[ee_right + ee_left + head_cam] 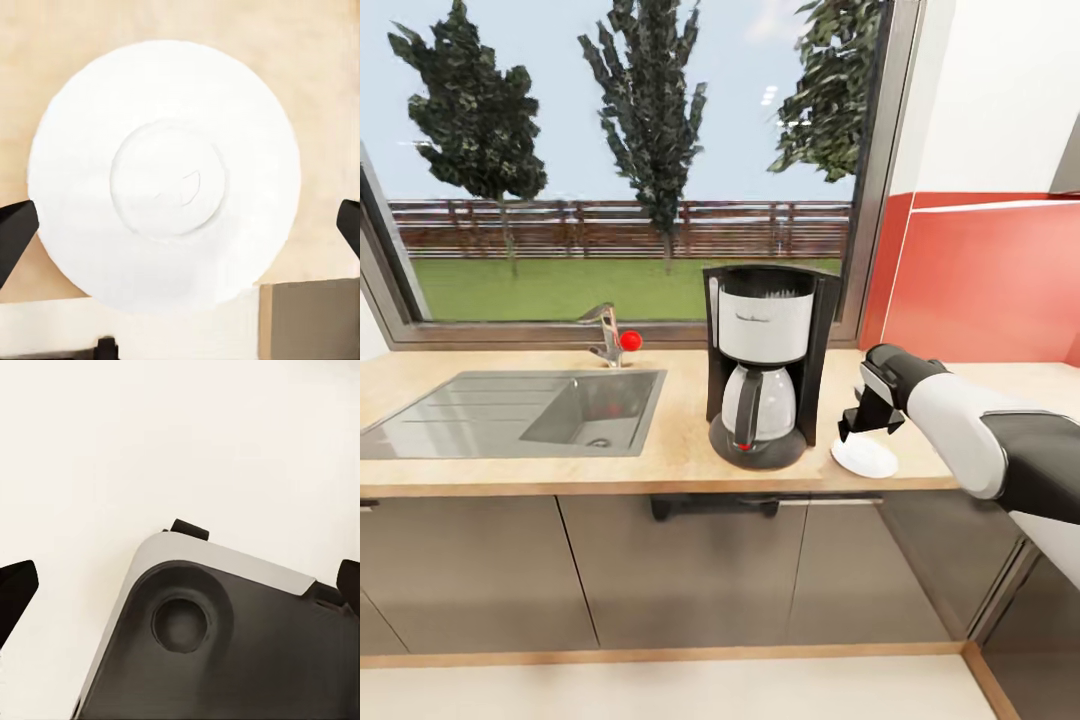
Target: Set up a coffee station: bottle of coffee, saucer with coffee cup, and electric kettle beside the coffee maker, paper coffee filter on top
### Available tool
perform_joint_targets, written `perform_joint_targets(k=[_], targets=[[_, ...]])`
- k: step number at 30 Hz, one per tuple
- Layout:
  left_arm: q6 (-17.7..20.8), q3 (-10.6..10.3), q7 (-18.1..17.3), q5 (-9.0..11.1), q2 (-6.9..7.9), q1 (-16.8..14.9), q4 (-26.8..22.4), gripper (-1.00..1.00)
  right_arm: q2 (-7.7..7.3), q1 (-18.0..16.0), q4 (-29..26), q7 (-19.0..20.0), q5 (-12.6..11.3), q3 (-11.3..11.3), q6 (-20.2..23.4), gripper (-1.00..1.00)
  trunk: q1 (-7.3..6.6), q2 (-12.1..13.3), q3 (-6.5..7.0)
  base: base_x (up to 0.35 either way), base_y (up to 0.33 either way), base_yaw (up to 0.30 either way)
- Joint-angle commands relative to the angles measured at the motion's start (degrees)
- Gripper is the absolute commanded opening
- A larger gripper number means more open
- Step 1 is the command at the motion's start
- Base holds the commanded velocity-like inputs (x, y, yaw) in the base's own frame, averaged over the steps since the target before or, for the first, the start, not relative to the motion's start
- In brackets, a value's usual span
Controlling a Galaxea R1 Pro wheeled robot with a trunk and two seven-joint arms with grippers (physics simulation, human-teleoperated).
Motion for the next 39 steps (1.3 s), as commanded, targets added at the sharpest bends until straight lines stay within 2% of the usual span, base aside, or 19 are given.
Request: perform_joint_targets(k=[1,2,3,8,16,20,26,39], targets=[[-0.09,-0.39,0.32,0.21,0.00,0.02,-0.11,1.00,-0.24,-0.07,-0.11,0.65,0.28,0.30,0.04,1.00,-0.23,0.39,0.13,0.000,0.000,0.000],[-0.13,-0.42,0.32,0.22,0.00,0.02,-0.11,1.00,-0.94,-0.07,-0.84,0.73,0.34,0.37,0.04,1.00,-0.44,0.79,0.31,0.000,0.000,0.000],[-0.19,-0.46,0.32,0.23,0.00,0.02,-0.11,1.00,-2.27,-0.09,-2.24,0.79,0.47,0.48,0.04,1.00,-0.66,1.19,0.49,0.000,0.000,0.000],[-0.32,-0.47,0.32,0.23,0.00,0.02,-0.11,1.00,-5.39,-0.09,-2.99,0.80,0.64,0.52,0.04,1.00,-1.76,3.19,1.39,0.000,0.000,0.000],[-0.59,-0.47,0.32,0.16,0.00,0.02,-0.11,1.00,-7.82,-0.07,-3.08,0.40,0.91,0.60,0.04,1.00,-3.30,6.00,2.65,0.000,0.000,0.000],[-0.68,-0.49,0.32,0.15,0.00,0.02,-0.11,1.00,-7.98,-0.08,-3.04,0.18,0.92,0.61,0.04,1.00,-3.30,6.00,2.65,0.000,0.000,0.000],[-0.53,-0.48,0.32,0.14,-0.04,0.02,-0.11,1.00,-8.11,-0.06,-2.21,-0.06,0.85,0.62,0.04,1.00,-3.30,6.00,2.65,-0.295,-0.136,0.000],[-0.44,-0.47,0.32,0.15,-0.07,0.02,-0.11,1.00,-9.44,-0.06,-0.28,-0.07,0.73,0.60,0.04,1.00,-3.30,6.00,2.65,-0.304,-0.134,0.000]])
